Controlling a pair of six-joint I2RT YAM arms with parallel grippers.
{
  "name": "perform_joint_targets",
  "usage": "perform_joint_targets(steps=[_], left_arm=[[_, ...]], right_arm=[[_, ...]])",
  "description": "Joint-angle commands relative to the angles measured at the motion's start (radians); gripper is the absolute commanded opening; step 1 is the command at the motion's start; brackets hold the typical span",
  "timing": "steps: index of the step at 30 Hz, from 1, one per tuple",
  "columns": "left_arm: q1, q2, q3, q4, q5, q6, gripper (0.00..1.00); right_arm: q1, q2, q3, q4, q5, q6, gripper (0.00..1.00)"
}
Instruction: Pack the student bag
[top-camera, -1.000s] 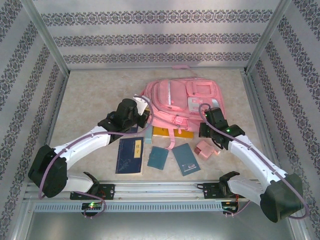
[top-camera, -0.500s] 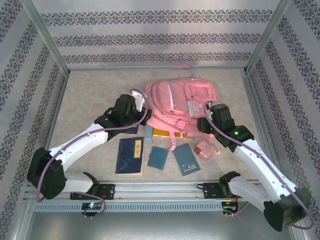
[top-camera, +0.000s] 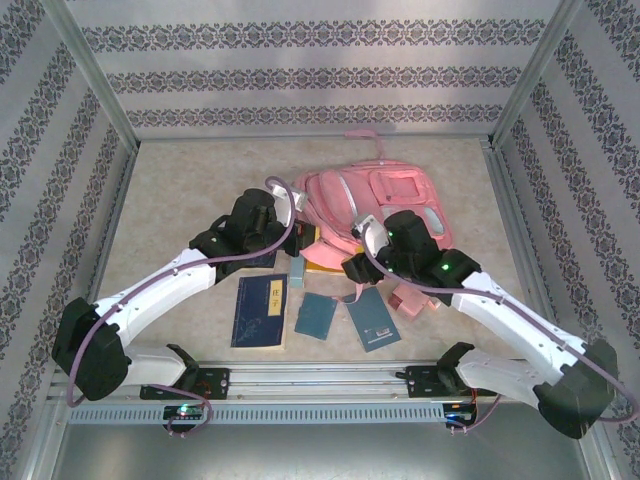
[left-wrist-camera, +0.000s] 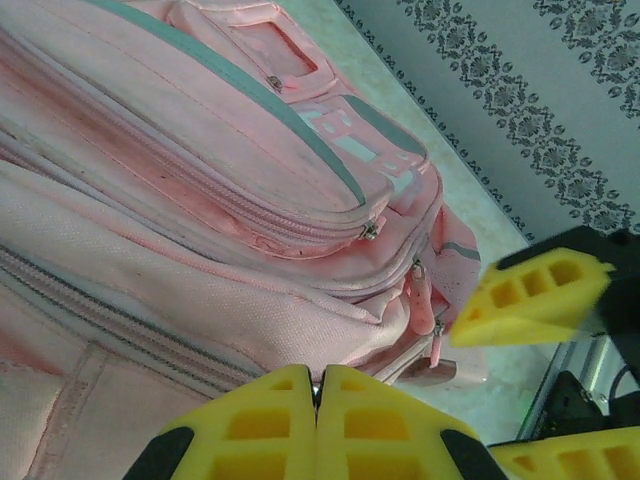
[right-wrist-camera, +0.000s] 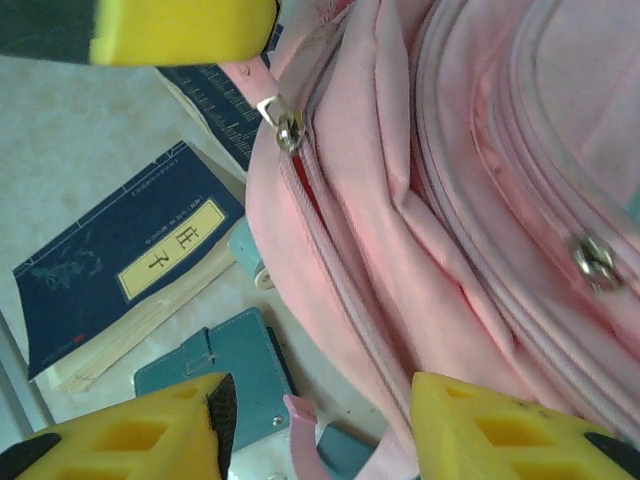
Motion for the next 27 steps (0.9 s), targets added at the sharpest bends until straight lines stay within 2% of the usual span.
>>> perform_joint_targets(steps=[1, 3, 6, 7, 11, 16, 20, 25, 27], left_arm=[[-0.013, -0.048, 0.014, 0.047, 0.044, -0.027, 0.0], [-0.015, -0.046, -0.003, 0.06, 0.052, -0.04, 0.0], [-0.018, -0.044, -0.024, 0.08, 0.064, -0.057, 0.0], [-0.018, -0.042, -0.029, 0.084, 0.069, -0.057, 0.0], [-0.018, -0.038, -0.038, 0.087, 0.077, -0.058, 0.0], [-0.018, -0.026, -0.03, 0.093, 0.082, -0.056, 0.0], [-0.018, -0.025, -0.029, 0.088, 0.088, -0.055, 0.0], [-0.018, -0.036, -0.052, 0.088, 0.082, -0.058, 0.0], [-0.018, -0.038, -0.062, 0.089, 0.079, -0.06, 0.0]], right_arm=[[0.022, 0.034, 0.036, 0.056, 0.026, -0.099, 0.52], [0.032, 0.056, 0.03, 0.071, 0.104, -0.139, 0.53], [0.034, 0.074, 0.003, 0.128, 0.169, -0.19, 0.61], [0.033, 0.082, -0.005, 0.153, 0.171, -0.21, 0.66], [0.03, 0.146, 0.012, 0.18, 0.138, -0.257, 0.72], [0.03, 0.227, 0.021, 0.21, 0.068, -0.272, 0.71], [0.027, 0.277, 0.03, 0.244, 0.094, -0.279, 0.6], [0.011, 0.308, 0.061, 0.269, 0.104, -0.271, 0.36], [0.011, 0.313, 0.065, 0.275, 0.084, -0.272, 0.23]])
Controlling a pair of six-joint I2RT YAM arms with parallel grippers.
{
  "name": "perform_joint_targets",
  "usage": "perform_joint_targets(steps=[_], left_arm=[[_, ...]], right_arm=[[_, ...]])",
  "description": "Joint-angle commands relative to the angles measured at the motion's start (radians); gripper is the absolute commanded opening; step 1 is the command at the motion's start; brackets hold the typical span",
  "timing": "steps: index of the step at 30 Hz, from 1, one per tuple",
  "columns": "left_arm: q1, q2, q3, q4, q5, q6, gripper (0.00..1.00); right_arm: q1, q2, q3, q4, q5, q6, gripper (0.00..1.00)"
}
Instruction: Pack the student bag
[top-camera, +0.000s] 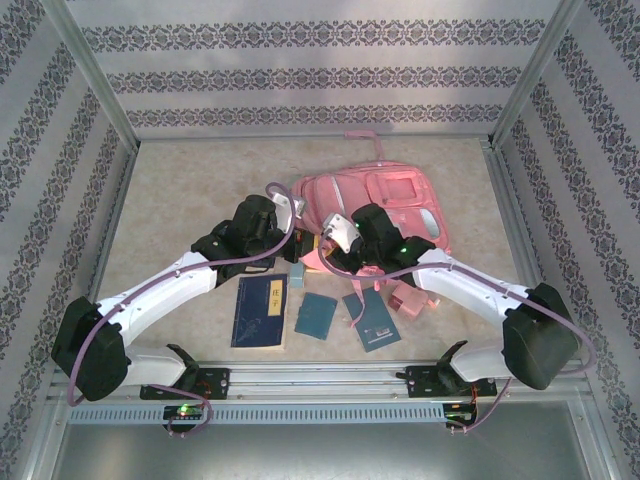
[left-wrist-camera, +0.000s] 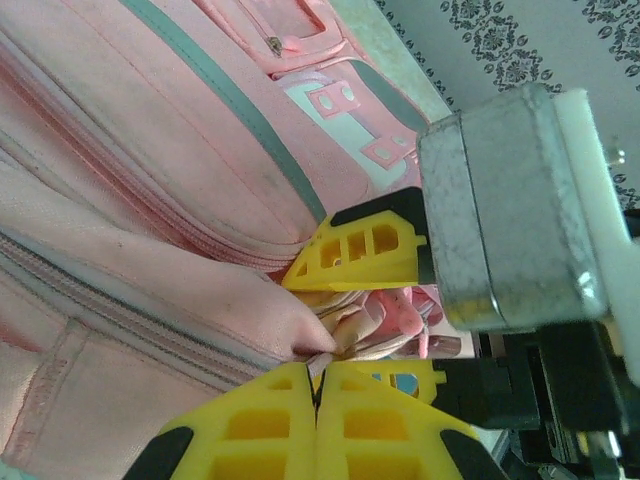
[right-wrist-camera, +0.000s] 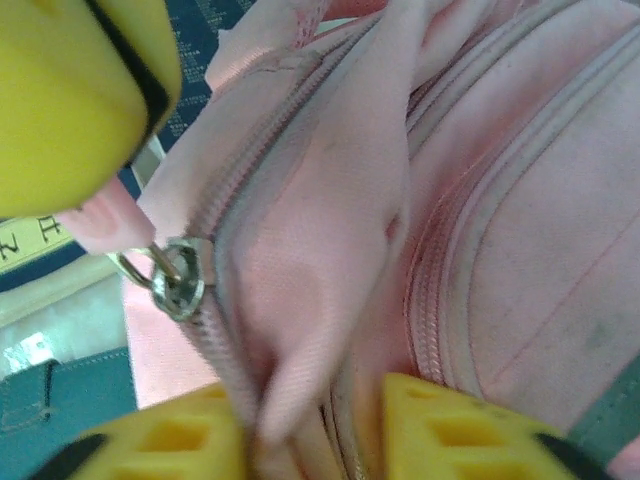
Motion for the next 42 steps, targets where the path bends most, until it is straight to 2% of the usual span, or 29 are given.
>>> perform_joint_targets(steps=[1, 3, 4, 12, 20, 30, 39, 41, 42], left_arm=[[-0.014, -0.036, -0.012, 0.082, 0.062, -0.022, 0.0], [-0.014, -0.036, -0.02, 0.081, 0.051, -0.023, 0.0], [-0.014, -0.035, -0.025, 0.082, 0.047, -0.024, 0.0], [0.001, 0.029, -0.061, 0.135, 0.105, -0.088, 0.0], [0.034, 0.077, -0.124, 0.301, 0.171, -0.217, 0.12], [0.051, 0.091, -0.167, 0.341, 0.199, -0.258, 0.18], [0.074, 0.101, -0.179, 0.363, 0.196, -0.268, 0.17], [0.086, 0.109, -0.179, 0.379, 0.195, -0.277, 0.22], [0.091, 0.112, -0.177, 0.386, 0.192, -0.281, 0.31]], right_arm=[[-0.011, 0.019, 0.037, 0.06, 0.001, 0.001, 0.16], [-0.008, 0.018, 0.036, 0.06, -0.002, 0.0, 0.01], [-0.009, 0.013, 0.029, 0.061, -0.006, -0.001, 0.0], [-0.007, -0.051, -0.018, 0.084, -0.033, 0.054, 0.0], [-0.007, -0.049, -0.017, 0.077, -0.06, 0.133, 0.0], [-0.019, -0.02, 0.023, 0.065, -0.088, 0.195, 0.0], [-0.022, -0.003, 0.037, 0.059, -0.103, 0.204, 0.0], [-0.022, -0.005, 0.035, 0.059, -0.103, 0.203, 0.0], [-0.022, -0.006, 0.033, 0.057, -0.104, 0.202, 0.0]])
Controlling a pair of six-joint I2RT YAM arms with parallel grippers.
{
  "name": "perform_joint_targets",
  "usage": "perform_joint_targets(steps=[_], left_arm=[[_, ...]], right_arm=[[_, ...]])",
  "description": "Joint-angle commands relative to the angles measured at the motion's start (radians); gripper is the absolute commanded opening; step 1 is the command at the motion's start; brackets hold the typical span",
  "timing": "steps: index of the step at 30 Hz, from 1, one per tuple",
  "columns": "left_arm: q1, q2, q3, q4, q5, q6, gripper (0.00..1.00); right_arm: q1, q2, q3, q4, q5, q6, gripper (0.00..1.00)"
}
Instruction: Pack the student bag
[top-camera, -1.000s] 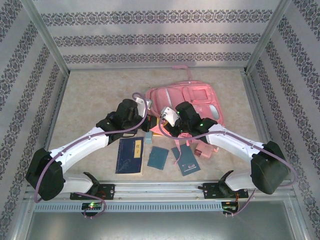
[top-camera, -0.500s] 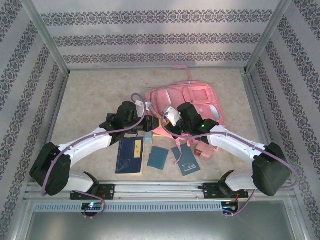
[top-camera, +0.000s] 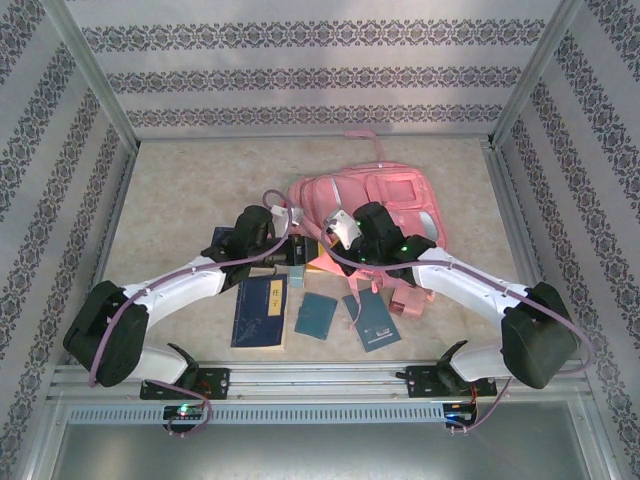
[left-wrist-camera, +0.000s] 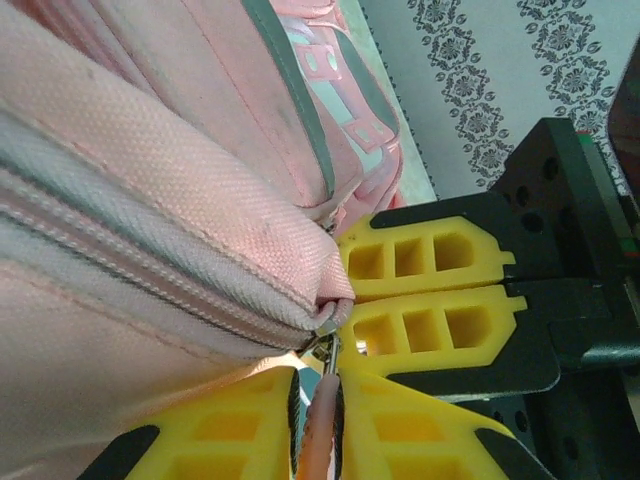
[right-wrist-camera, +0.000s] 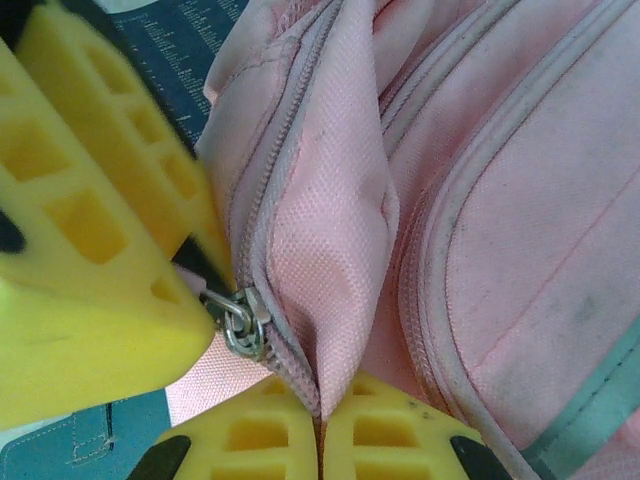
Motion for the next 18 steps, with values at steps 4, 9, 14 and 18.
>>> perform_joint_targets(steps=[4, 9, 14, 18], left_arm=[[0.047, 0.02, -0.01, 0.098, -0.02, -0.038, 0.39], [0.06, 0.054, -0.01, 0.156, 0.023, -0.077, 0.35], [0.06, 0.078, -0.018, 0.2, 0.091, -0.088, 0.33], [0.059, 0.08, -0.029, 0.196, 0.112, -0.058, 0.35]], right_arm=[[-0.008, -0.011, 0.029, 0.043, -0.043, 0.035, 0.0], [-0.011, -0.012, 0.028, 0.037, -0.045, 0.035, 0.0], [-0.02, -0.014, 0.029, 0.036, -0.047, 0.043, 0.0], [-0.029, -0.013, 0.029, 0.038, -0.055, 0.059, 0.0]])
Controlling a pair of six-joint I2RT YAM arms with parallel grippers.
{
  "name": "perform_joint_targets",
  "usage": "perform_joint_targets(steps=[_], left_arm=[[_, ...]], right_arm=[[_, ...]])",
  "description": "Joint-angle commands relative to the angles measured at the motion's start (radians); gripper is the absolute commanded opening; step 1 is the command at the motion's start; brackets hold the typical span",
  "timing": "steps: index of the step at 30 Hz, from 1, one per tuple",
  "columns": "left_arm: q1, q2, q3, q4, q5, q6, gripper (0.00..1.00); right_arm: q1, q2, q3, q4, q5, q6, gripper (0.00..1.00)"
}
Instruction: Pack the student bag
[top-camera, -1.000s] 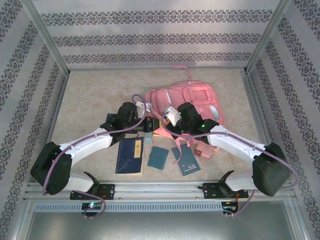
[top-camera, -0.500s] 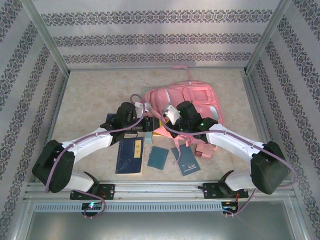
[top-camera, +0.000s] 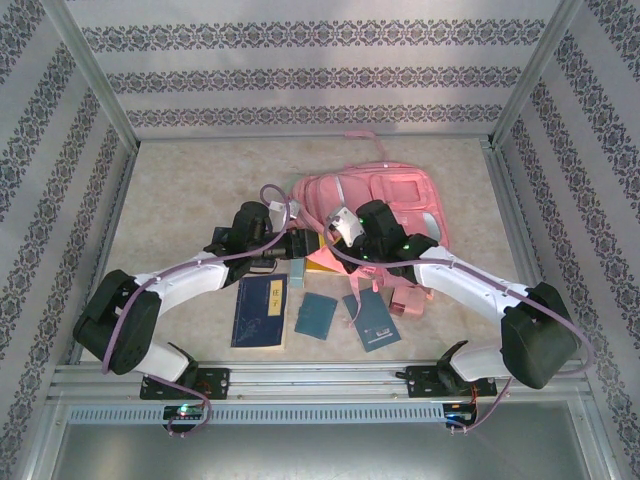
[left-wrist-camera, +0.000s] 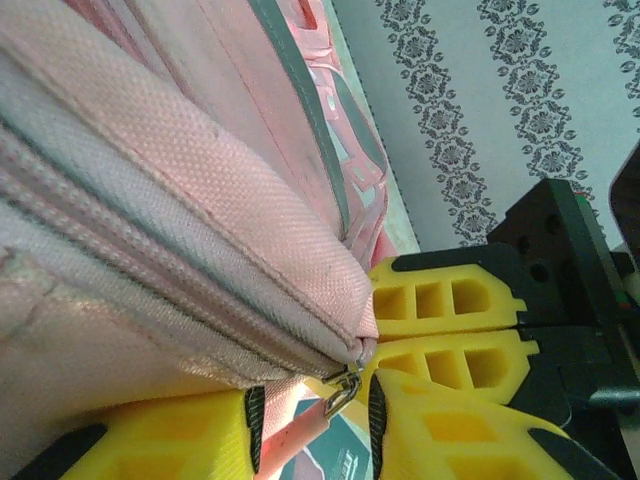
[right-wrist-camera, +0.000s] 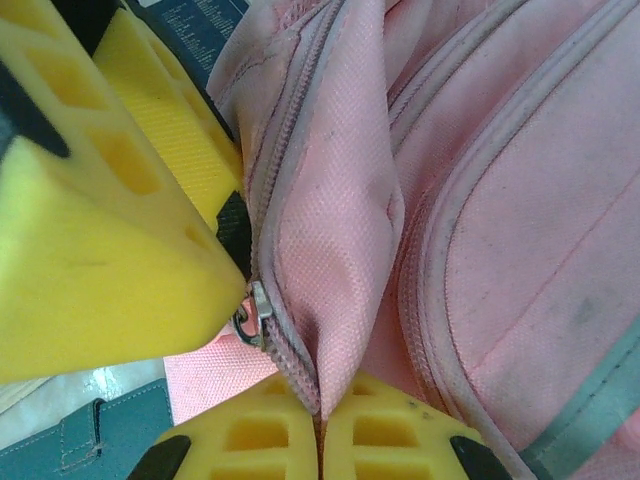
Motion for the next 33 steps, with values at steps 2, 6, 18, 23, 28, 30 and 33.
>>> perform_joint_targets(steps=[2, 6, 18, 23, 28, 30, 33], left_arm=[[0.013, 0.011, -0.025, 0.057, 0.042, 0.032, 0.36], [0.012, 0.017, -0.031, 0.072, 0.083, 0.067, 0.38], [-0.008, 0.023, 0.067, -0.167, 0.021, 0.315, 0.3], [-0.024, 0.03, 0.082, -0.184, 0.008, 0.344, 0.3], [-0.047, 0.041, 0.11, -0.236, -0.018, 0.393, 0.31], [-0.055, 0.043, 0.123, -0.263, -0.034, 0.418, 0.31], [-0.062, 0.038, 0.14, -0.301, -0.074, 0.458, 0.26]], right_arm=[[-0.011, -0.01, 0.028, 0.036, -0.05, 0.053, 0.0], [-0.013, -0.008, 0.028, 0.038, -0.055, 0.064, 0.0], [-0.019, -0.013, 0.04, 0.033, -0.07, 0.086, 0.0], [-0.021, -0.007, 0.041, 0.033, -0.072, 0.093, 0.0], [-0.021, 0.005, 0.047, 0.037, -0.08, 0.107, 0.0], [-0.02, 0.007, 0.049, 0.037, -0.081, 0.111, 0.0], [-0.02, 0.009, 0.054, 0.037, -0.082, 0.11, 0.0]])
